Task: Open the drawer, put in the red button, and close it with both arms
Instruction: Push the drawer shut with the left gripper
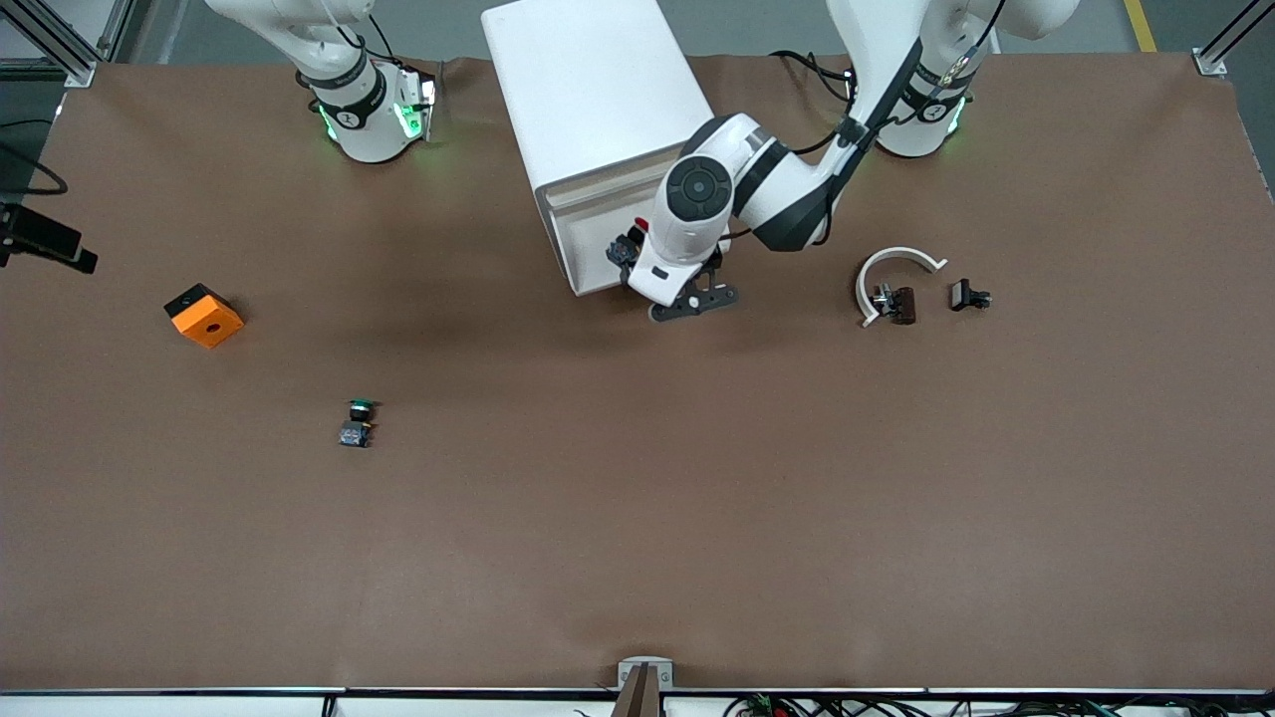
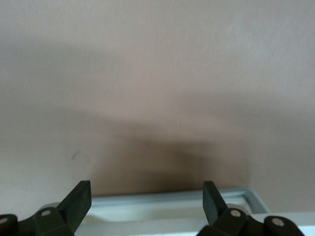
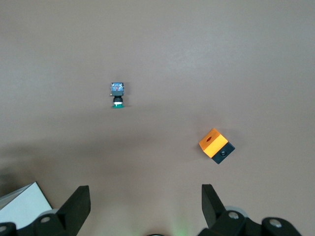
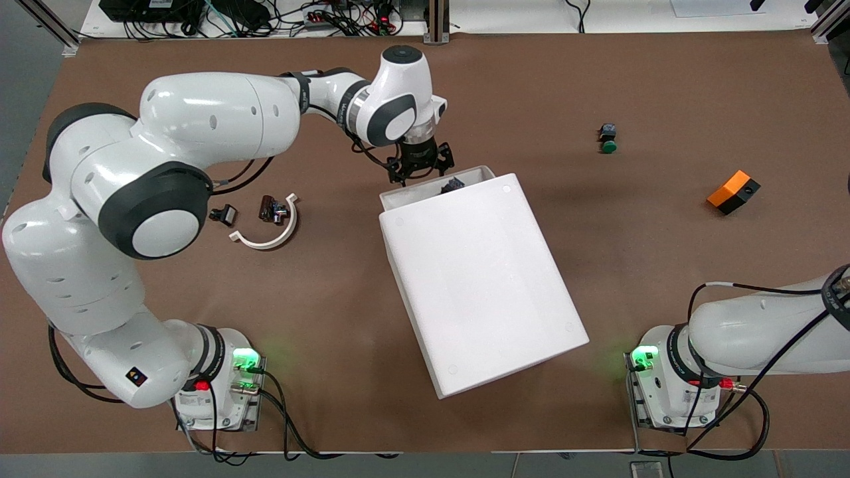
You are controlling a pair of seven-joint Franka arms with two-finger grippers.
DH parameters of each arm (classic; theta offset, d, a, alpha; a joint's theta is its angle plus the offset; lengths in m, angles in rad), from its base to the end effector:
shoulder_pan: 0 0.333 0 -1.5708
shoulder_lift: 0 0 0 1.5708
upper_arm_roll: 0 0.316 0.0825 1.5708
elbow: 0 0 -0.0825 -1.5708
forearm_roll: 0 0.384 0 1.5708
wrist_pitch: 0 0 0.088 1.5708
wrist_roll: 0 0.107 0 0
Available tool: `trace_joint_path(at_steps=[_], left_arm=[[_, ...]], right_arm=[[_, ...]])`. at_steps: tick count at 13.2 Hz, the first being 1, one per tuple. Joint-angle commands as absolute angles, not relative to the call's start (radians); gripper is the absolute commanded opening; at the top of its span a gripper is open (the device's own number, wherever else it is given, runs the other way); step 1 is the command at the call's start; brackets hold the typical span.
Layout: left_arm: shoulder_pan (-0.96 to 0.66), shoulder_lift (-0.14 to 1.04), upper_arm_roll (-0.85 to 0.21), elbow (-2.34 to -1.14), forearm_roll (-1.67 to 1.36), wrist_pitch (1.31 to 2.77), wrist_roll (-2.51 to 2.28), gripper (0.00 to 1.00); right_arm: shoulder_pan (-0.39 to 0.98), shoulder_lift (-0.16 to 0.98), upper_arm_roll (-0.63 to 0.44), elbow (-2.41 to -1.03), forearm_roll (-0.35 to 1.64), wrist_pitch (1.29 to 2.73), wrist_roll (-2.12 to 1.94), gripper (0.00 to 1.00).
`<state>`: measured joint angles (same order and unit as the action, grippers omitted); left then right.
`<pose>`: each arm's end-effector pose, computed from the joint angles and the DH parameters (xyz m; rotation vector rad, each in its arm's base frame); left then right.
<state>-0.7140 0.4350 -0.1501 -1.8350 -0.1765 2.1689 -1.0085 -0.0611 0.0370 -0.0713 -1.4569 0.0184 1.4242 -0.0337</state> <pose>0.4100 -0.4815 0.2892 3.0541 0.4024 -0.3450 0.5465 -0.0697 0.6447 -3.1148 0.1507 0.1062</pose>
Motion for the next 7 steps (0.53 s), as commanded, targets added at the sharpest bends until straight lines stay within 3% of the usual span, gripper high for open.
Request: trace_joint_path(at_steps=[1, 7], left_arm=[[-0.716, 0.41, -0.187, -1.844, -0.173, 2.108, -1.039, 1.0], [-0.716, 0.419, -0.253, -1.844, -0.178, 2.092, -1.071, 1.0]], right_arm=[[-0.064, -0.063, -0.063, -1.604, 0.015, 1.503, -0.04, 1.0], [-0.058, -0.123, -0.063, -1.664, 0.015, 1.517, -0.038, 1.0]])
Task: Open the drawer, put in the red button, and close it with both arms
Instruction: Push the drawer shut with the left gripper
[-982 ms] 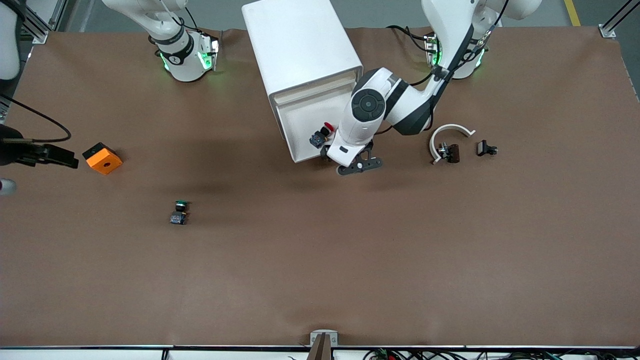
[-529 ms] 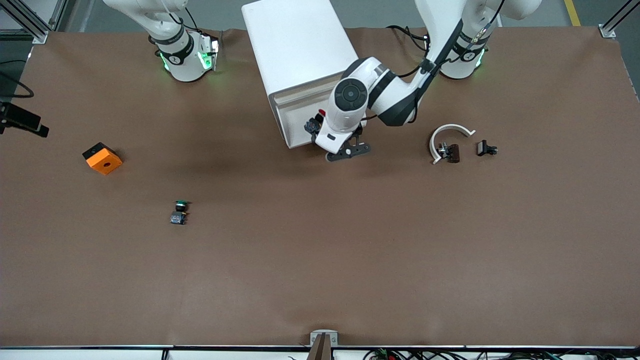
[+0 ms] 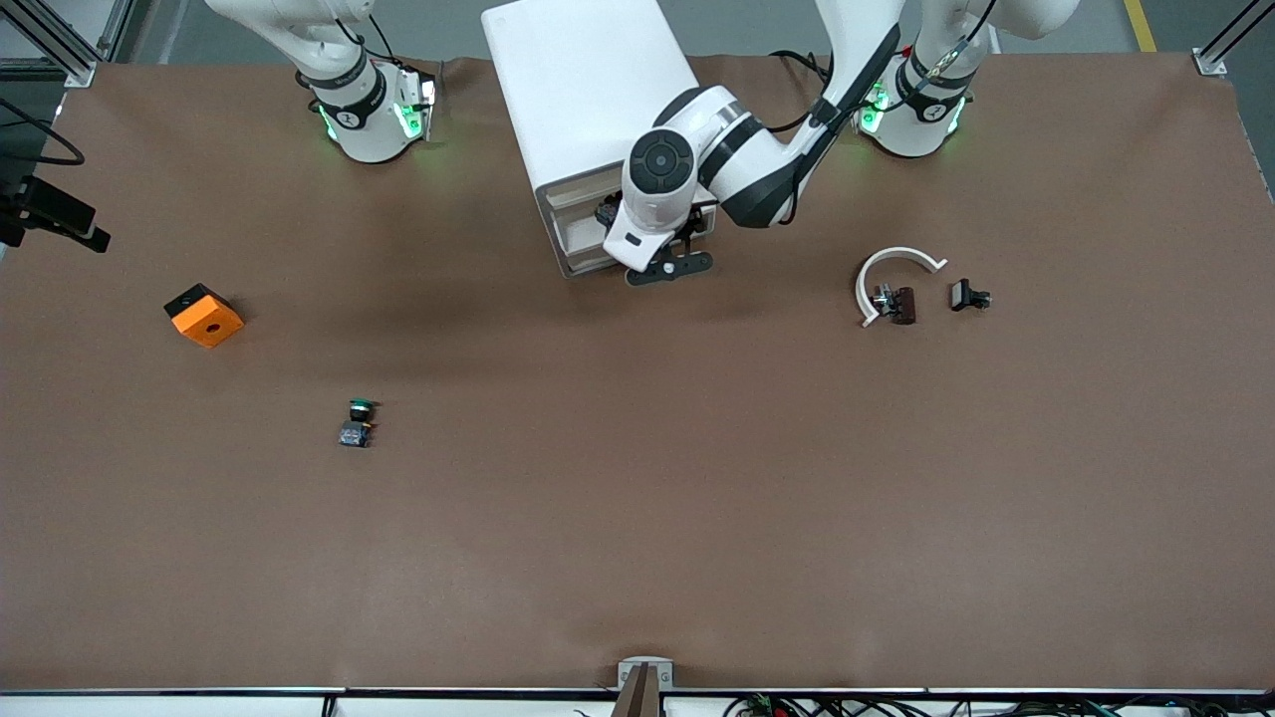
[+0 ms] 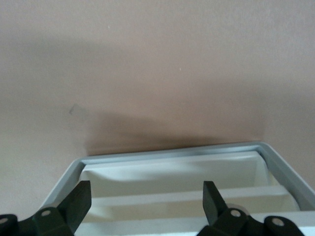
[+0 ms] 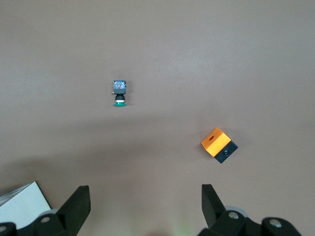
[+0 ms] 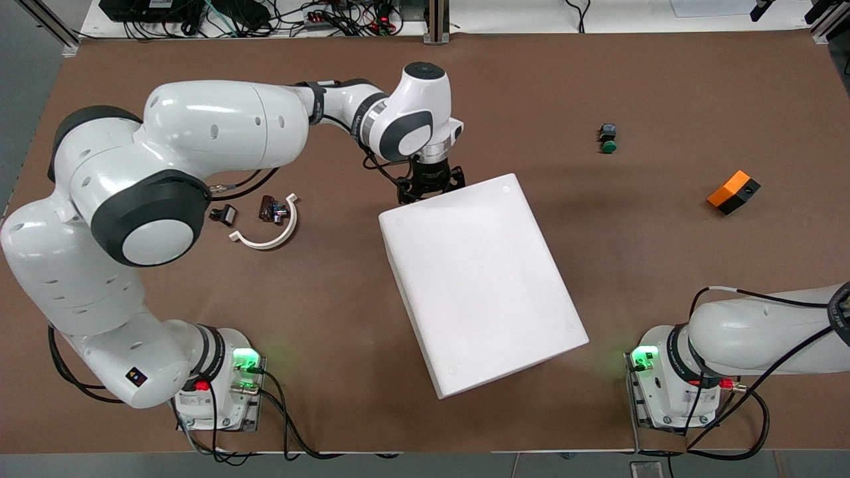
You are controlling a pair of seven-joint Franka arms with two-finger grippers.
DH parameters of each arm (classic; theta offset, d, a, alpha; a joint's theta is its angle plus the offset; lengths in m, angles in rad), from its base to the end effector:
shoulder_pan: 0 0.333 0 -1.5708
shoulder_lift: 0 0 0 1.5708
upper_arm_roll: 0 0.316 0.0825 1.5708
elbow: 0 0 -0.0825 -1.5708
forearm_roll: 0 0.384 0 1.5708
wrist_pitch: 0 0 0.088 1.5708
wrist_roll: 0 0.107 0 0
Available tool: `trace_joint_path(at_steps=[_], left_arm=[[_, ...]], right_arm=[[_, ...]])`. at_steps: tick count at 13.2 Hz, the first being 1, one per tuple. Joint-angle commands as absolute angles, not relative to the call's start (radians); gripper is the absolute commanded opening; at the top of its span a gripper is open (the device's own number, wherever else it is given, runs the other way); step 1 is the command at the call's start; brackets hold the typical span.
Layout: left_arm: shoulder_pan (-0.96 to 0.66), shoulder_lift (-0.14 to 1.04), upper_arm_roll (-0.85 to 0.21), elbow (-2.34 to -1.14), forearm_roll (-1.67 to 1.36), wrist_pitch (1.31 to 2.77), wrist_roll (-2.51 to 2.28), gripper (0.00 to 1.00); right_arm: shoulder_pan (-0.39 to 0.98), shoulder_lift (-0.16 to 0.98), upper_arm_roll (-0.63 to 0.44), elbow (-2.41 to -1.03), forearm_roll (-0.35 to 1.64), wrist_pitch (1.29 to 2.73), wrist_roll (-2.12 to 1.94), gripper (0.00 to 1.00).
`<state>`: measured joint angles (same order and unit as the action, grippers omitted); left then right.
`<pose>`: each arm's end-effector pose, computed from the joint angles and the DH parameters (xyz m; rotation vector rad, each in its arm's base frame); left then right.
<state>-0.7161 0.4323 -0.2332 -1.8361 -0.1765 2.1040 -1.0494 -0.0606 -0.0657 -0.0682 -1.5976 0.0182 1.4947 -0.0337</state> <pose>0.3643 -0.5079 0.2900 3.0907 0.3341 -0.4521 0.5218 -0.0668 0.6409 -3.1121 0.1461 0.0551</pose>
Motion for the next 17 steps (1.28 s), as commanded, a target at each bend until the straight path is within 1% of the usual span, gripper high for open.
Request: trace_joint_path(at_steps=[1, 7, 12, 15, 17], left_arm=[[-0.718, 0.425, -0.264, -1.844, -0.195, 2.094, -1.071, 1.0], [-0.719, 0.459, -0.288, -1.838, -0.221, 2.094, -1.069, 1.0], [-0.695, 0.485, -0.273, -1.781, -0.212, 2.094, -1.063, 1.0], [-0.586, 0.482, -0.258, -1.74, -0.198, 2.095, -1.055, 1.0], [-0.507, 0.471, -0.259, -1.714, -0.076, 2.094, -1.057, 1.0]], right_arm=[[-0.058, -0.133, -0.061, -1.673, 0.015, 1.519, -0.038, 1.0], [-0.057, -0.156, -0.064, -1.677, 0.015, 1.514, -0.04, 1.0], [-0.049, -0.178, -0.063, -1.709, 0.012, 1.532, -0.041, 1.0], [-0.048, -0.181, -0.061, -1.709, -0.014, 1.548, -0.044, 1.0], [-0.048, -0.183, -0.061, -1.709, -0.015, 1.557, -0.066, 1.0]])
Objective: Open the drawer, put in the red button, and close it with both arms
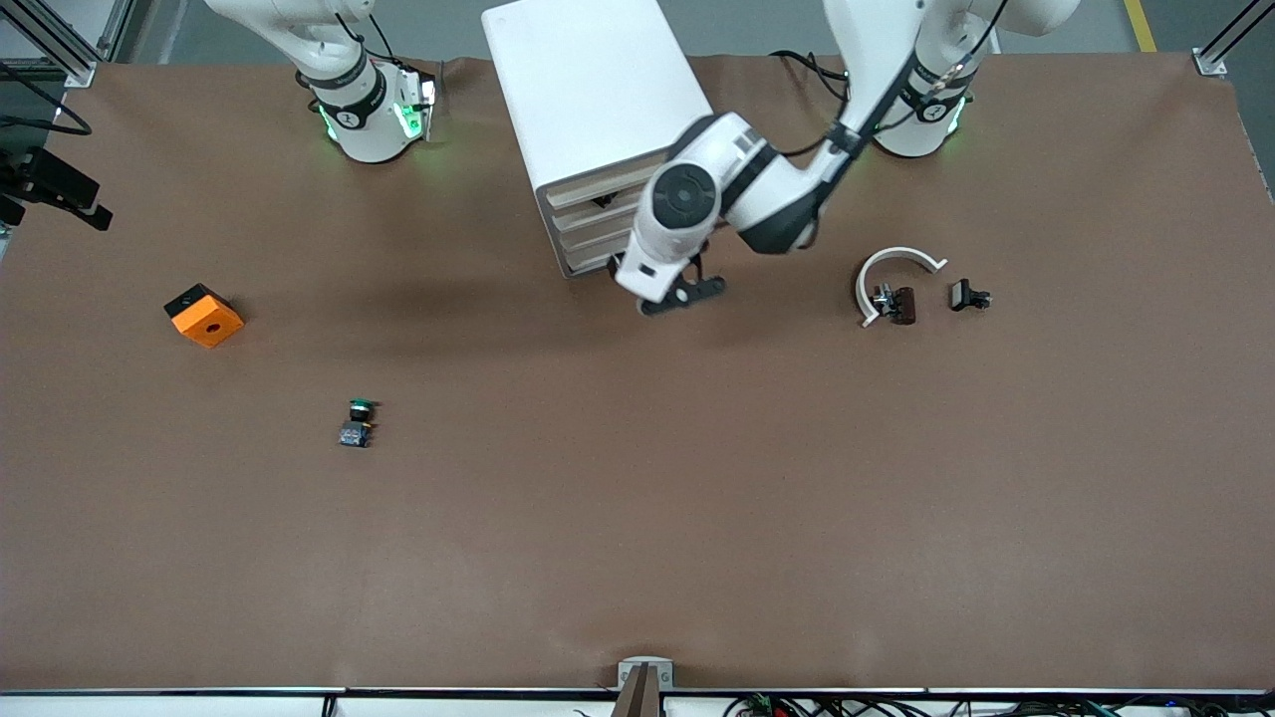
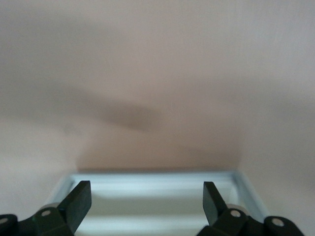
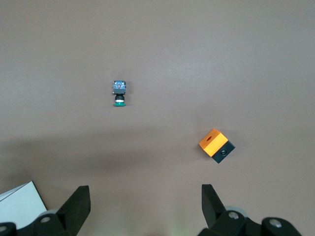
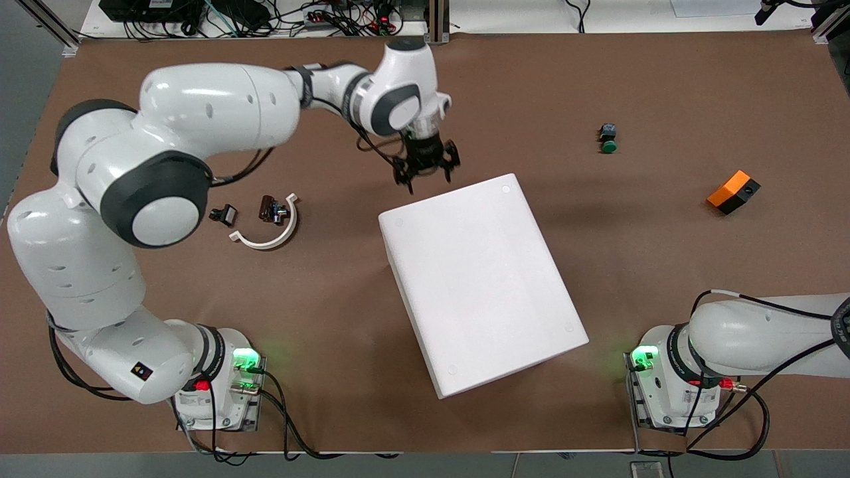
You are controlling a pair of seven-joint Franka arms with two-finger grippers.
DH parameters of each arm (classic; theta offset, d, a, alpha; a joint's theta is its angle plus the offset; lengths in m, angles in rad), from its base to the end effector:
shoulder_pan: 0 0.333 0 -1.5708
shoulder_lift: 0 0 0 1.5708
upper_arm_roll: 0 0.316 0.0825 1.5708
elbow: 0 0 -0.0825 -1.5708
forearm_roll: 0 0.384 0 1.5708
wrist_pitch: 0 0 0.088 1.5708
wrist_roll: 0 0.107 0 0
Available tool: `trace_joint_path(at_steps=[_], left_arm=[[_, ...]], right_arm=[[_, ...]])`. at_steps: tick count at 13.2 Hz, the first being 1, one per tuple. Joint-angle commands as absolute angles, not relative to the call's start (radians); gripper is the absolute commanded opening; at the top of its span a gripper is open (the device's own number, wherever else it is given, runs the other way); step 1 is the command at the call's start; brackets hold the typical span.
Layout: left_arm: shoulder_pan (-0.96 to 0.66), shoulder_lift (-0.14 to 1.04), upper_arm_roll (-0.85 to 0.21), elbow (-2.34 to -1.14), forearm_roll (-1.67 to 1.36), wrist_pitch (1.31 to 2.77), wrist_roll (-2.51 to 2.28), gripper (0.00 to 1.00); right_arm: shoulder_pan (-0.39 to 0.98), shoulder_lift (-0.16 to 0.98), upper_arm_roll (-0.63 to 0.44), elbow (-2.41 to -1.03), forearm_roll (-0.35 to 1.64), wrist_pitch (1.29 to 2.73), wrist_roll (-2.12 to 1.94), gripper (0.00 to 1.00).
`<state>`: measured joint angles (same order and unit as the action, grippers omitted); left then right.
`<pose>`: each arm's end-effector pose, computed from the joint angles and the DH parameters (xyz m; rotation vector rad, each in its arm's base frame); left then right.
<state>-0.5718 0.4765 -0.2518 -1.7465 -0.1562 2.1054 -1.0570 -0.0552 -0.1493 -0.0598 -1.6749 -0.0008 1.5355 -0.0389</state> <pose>0.4460 -0.4718 0.3018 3.0118 0.5193 -0.4014 0.5000 -0.0604 0.6513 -3.1320 0.1183 -0.0160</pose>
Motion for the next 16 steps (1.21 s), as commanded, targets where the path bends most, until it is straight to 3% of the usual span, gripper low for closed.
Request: trace_joint_path(at_steps=[1, 6, 11, 16], left_arm=[[-0.471, 0.462, -0.259, -1.71, -0.025, 2.094, -1.057, 1.0], [-0.275, 0.362, -0.259, -1.697, 0.081, 2.082, -1.058, 1.0], [-0.138, 0.342, -0.261, -1.487, 0.097, 1.803, -0.939, 1.0], [-0.025, 0.236, -0.262, -1.48, 0.097, 1.755, -0.726, 1.0]], right_arm=[[-0.048, -0.184, -0.061, -1.71, -0.015, 1.562, -0.084, 1.0], [-0.048, -0.186, -0.063, -1.712, -0.014, 1.56, -0.084, 1.0], [-0.049, -0.199, -0.063, -1.729, -0.012, 1.569, -0.084, 1.0], [-0.051, -0.206, -0.063, -1.73, -0.008, 1.568, -0.084, 1.0]])
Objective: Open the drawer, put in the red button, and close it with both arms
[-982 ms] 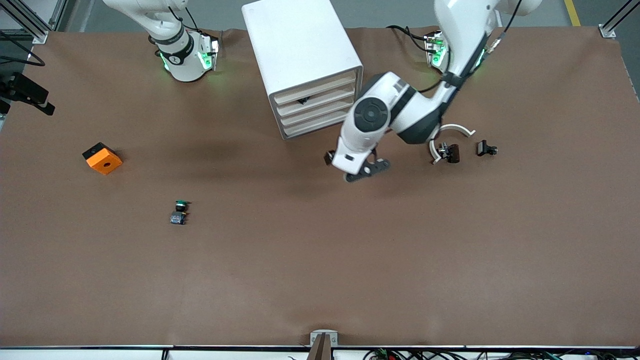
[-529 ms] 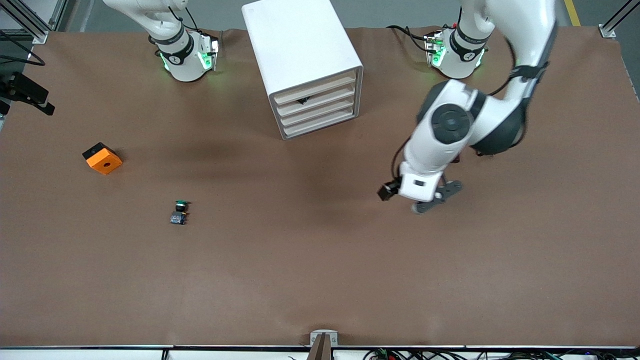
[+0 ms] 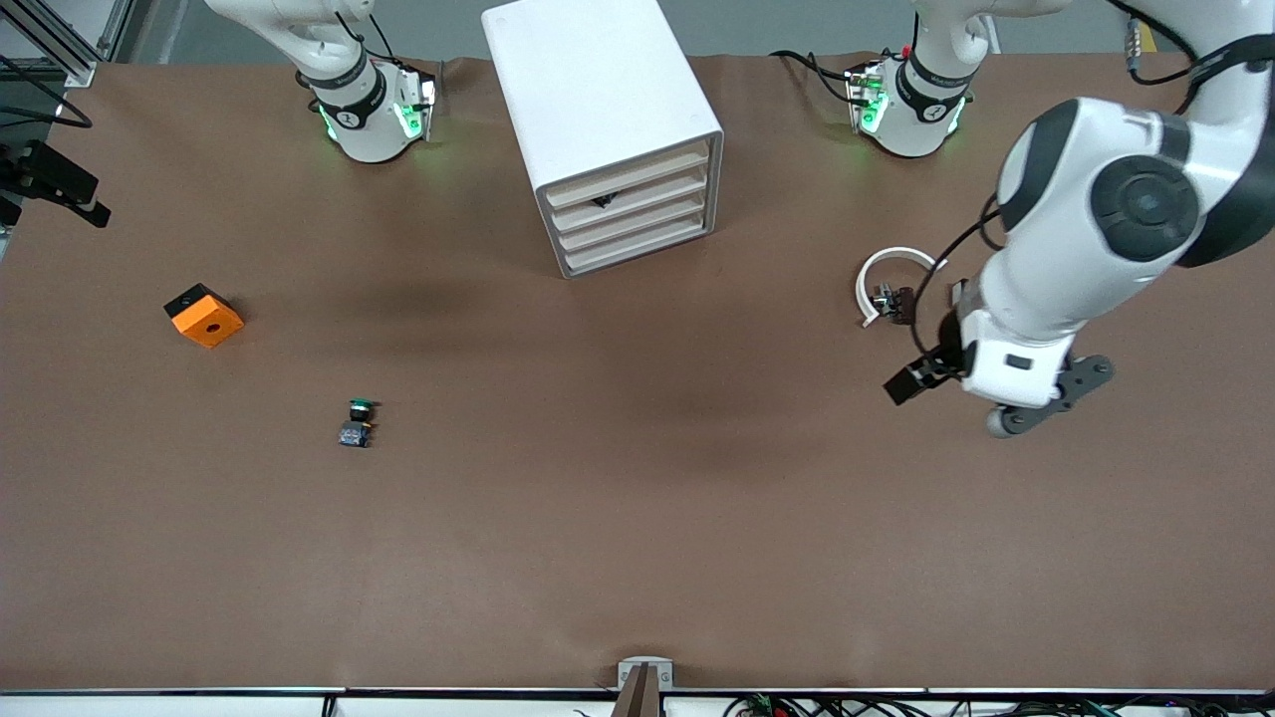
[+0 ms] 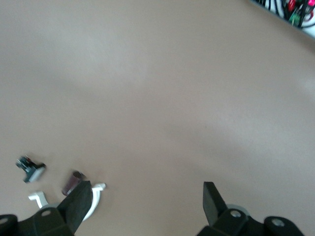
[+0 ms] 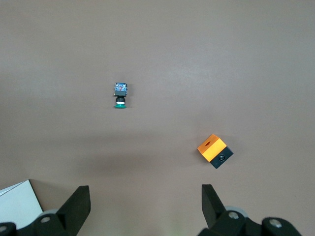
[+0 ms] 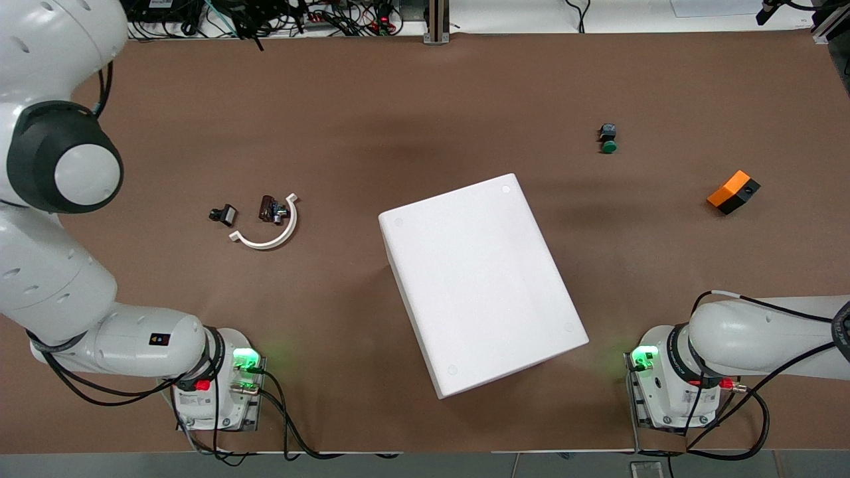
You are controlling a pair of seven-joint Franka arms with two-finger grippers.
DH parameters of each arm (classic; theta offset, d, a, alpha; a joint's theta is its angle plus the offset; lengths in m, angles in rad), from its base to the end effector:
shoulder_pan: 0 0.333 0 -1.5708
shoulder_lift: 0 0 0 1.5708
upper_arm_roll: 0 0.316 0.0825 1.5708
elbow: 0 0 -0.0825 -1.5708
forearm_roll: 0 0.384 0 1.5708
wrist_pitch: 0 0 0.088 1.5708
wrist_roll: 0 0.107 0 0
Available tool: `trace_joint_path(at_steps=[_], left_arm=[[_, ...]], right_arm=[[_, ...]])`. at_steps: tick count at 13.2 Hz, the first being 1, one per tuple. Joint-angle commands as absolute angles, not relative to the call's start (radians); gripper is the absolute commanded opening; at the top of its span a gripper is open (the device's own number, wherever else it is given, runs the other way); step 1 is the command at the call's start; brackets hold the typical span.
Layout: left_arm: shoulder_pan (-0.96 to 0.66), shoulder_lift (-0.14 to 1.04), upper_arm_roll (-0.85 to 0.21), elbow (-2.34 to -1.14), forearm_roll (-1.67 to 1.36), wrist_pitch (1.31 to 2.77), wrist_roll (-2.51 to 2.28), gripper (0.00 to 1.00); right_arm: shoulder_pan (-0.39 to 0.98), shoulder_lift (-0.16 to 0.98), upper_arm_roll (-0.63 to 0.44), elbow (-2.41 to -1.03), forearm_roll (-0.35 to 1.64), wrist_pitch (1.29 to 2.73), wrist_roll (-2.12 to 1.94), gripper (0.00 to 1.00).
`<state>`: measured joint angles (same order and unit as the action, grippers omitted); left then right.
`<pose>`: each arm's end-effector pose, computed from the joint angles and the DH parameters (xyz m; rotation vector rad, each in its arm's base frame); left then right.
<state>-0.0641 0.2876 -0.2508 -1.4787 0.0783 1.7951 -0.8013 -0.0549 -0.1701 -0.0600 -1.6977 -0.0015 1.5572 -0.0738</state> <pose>0.6269 -0.1766 0.5194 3.0363 0.7457 0.0554 0.4955 -0.0602 0.6529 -3.1347 0.0634 -0.0470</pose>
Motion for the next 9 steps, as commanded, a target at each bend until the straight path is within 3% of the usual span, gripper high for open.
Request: trace_joint_path(at_steps=[1, 9], left_arm=[[0.0, 0.21, -0.262, -1.48, 0.091, 1.753, -0.654, 1.0], [0.044, -0.035, -0.143, -1.595, 0.078, 1.62, -0.2, 1.0]], right_arm=[[-0.051, -0.206, -0.063, -1.732, -0.005, 1.569, -0.084, 1.0], [-0.049, -0.206, -0.066, -1.733, -0.002, 1.566, -0.084, 1.0]])
